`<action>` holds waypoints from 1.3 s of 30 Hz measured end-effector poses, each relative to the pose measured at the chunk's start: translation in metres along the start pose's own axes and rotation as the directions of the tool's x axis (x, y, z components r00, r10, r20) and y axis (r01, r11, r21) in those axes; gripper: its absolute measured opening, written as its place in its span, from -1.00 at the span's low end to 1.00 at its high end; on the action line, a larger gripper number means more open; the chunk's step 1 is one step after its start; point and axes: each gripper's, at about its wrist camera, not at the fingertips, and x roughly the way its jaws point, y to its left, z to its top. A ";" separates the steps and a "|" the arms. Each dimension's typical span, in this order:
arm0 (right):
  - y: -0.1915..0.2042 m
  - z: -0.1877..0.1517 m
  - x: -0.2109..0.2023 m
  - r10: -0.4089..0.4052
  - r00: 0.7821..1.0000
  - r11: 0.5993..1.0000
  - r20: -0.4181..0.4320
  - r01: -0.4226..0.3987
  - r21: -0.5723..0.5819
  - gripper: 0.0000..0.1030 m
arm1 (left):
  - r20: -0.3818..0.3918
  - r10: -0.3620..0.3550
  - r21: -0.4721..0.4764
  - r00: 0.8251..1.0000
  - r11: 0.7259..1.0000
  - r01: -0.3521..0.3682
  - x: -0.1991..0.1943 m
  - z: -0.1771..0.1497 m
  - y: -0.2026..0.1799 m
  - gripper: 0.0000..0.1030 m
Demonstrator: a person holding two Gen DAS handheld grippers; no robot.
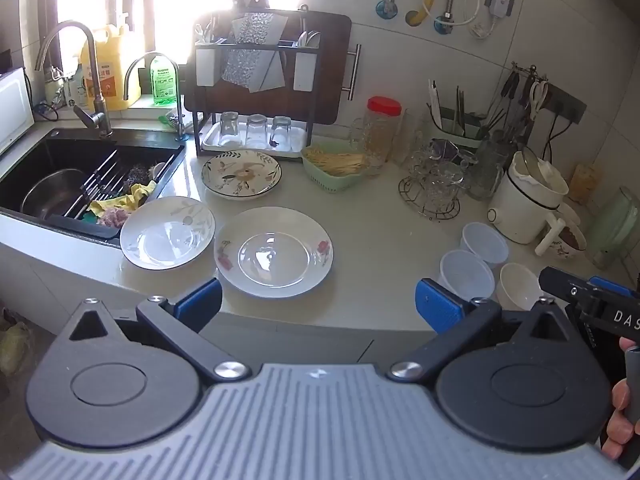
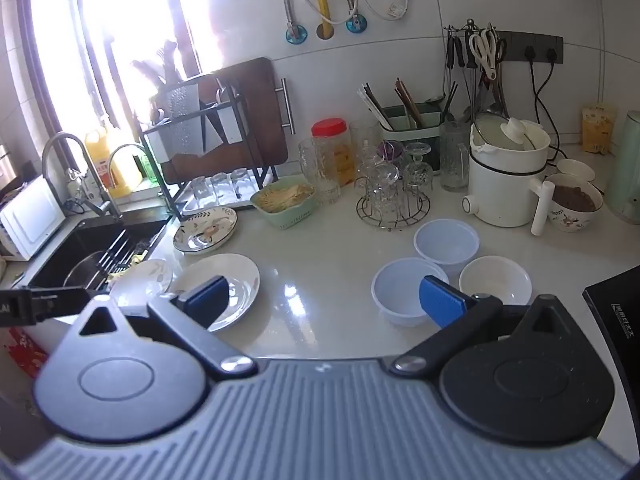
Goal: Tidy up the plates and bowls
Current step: 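Move both grippers toward the white leaf-pattern plate on the counter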
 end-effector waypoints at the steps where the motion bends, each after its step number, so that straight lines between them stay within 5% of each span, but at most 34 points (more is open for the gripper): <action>1: -0.001 0.000 -0.001 0.000 1.000 1.000 0.000 0.000 -0.002 1.00 | 0.001 -0.001 0.004 1.000 1.000 0.001 0.000 0.000 0.000 1.00; 16: 0.004 0.000 -0.005 0.014 1.000 1.000 -0.021 -0.014 0.005 1.00 | 0.046 0.028 -0.026 0.999 0.999 -0.027 -0.020 -0.005 0.004 1.00; 39: -0.007 0.001 -0.010 0.037 0.999 0.999 -0.004 -0.037 -0.008 1.00 | -0.018 0.031 -0.017 0.999 0.999 -0.031 -0.017 -0.013 -0.013 1.00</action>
